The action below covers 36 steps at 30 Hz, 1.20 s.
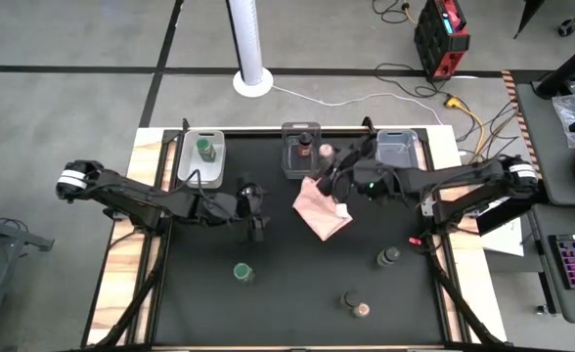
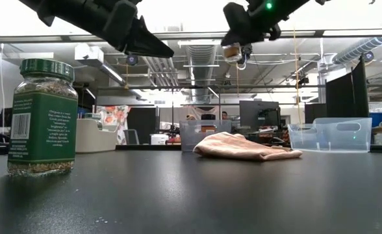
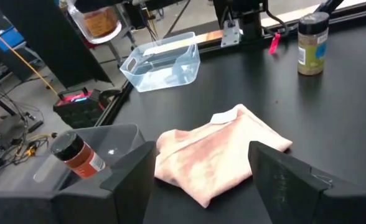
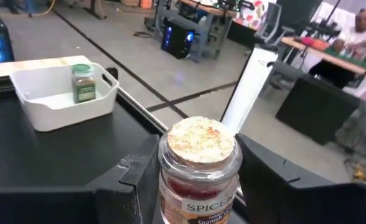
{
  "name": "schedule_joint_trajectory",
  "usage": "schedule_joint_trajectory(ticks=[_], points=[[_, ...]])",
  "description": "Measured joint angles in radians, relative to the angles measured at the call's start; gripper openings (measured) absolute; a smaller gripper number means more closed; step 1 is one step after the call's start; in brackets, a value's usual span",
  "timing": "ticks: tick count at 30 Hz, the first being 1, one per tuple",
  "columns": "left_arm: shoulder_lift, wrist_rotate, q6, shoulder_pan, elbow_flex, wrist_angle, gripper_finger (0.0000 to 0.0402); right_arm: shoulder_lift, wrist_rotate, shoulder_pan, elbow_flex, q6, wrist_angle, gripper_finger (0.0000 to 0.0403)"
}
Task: Sort spices by type
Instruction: Put the left brown seasoning bottle into the transparent bin
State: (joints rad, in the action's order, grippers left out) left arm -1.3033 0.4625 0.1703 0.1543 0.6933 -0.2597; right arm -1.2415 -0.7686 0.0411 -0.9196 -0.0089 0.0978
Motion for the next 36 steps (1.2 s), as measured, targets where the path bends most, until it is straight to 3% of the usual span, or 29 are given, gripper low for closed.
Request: schedule_joint_trajectory(ticks=[12,21,25,31,36], points=[[0.014,0.000,-0.005,0.000,0.000,0.017,0.0240,0.168,0.170,0.309,0.199,0.185,0.002,0.0167],[0.014,0.000,0.003,0.000,0.000,0.025,0.0240,0.194,0.328,0.540,0.250,0.294,-0.042,0.0167],[0.030,0.001,0.002,0.000,0.000,0.045,0.0240,0.201,0.330,0.590,0.299,0.298,-0.013,0.0167],[0.110,0.000,0.000,0.002,0.000,0.081,0.0240,0.243,0.322,0.614,0.451,0.297,0.180,0.0167],[0.193,0.000,-0.004,0.009,0.000,0.116,0.0240,0.293,0.190,0.612,0.539,0.311,0.194,0.0167]])
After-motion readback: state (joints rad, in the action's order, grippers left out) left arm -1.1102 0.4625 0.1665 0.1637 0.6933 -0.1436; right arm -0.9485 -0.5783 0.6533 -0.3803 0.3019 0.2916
